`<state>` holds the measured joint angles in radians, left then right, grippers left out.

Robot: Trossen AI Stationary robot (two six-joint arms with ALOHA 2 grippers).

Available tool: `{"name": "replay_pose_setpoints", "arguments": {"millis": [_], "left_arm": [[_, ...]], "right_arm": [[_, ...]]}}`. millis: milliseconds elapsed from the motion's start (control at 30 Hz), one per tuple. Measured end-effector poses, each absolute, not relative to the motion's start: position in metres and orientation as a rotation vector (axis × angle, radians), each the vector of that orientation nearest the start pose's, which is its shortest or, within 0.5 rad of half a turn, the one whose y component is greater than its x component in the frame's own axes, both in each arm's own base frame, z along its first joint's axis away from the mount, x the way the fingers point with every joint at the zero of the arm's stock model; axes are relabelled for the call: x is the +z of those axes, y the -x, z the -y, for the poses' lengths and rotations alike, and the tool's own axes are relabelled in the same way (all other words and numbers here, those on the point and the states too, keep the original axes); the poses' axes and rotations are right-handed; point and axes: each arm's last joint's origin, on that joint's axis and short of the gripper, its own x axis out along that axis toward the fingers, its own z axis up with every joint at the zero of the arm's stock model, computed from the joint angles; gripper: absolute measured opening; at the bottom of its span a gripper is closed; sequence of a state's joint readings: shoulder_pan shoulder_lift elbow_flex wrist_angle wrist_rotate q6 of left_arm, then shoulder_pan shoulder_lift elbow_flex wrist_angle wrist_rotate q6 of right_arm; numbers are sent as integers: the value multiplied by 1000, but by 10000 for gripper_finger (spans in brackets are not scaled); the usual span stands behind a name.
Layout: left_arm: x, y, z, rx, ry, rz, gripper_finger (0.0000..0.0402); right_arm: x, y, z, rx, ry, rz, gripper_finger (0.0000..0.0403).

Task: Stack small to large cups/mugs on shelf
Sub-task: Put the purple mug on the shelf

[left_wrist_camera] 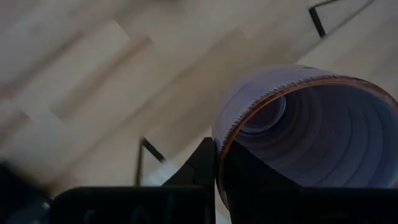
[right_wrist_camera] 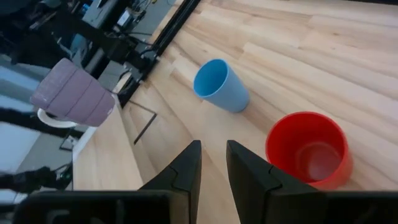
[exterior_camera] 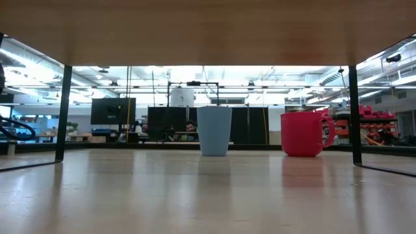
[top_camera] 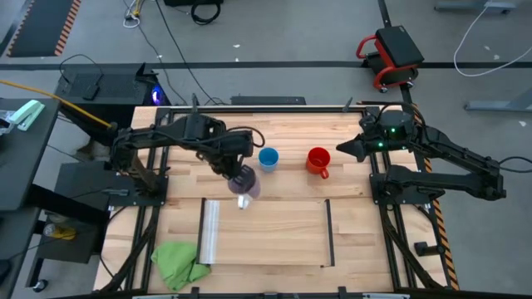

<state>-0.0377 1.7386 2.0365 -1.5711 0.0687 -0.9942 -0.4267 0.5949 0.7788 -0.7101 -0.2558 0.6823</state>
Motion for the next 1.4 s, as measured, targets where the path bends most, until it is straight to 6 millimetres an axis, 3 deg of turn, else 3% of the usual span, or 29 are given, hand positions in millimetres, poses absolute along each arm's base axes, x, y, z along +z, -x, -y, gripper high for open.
{"name": "replay_pose_setpoints", "arguments": {"millis": [267,500,733,900,1400], "left_arm": [[401,-306,41,565,988,-1233,18],[400,-301,70,543,987,-1264,18],[380,-298,93,568,923,-1347,18],[366,-294,105,612,890,-1380,18],[367,-283,129,697,870,-1288,18]], "right_arm": [[307,-107,40,-309,-777,-435,83],[307,-107,40,-300,-740,-440,83],[307,-107,40,-299,-737,-440,83],[307,-107,40,-300,-737,-440,83],[307,-107,41,-309,-726,-438,83]]}}
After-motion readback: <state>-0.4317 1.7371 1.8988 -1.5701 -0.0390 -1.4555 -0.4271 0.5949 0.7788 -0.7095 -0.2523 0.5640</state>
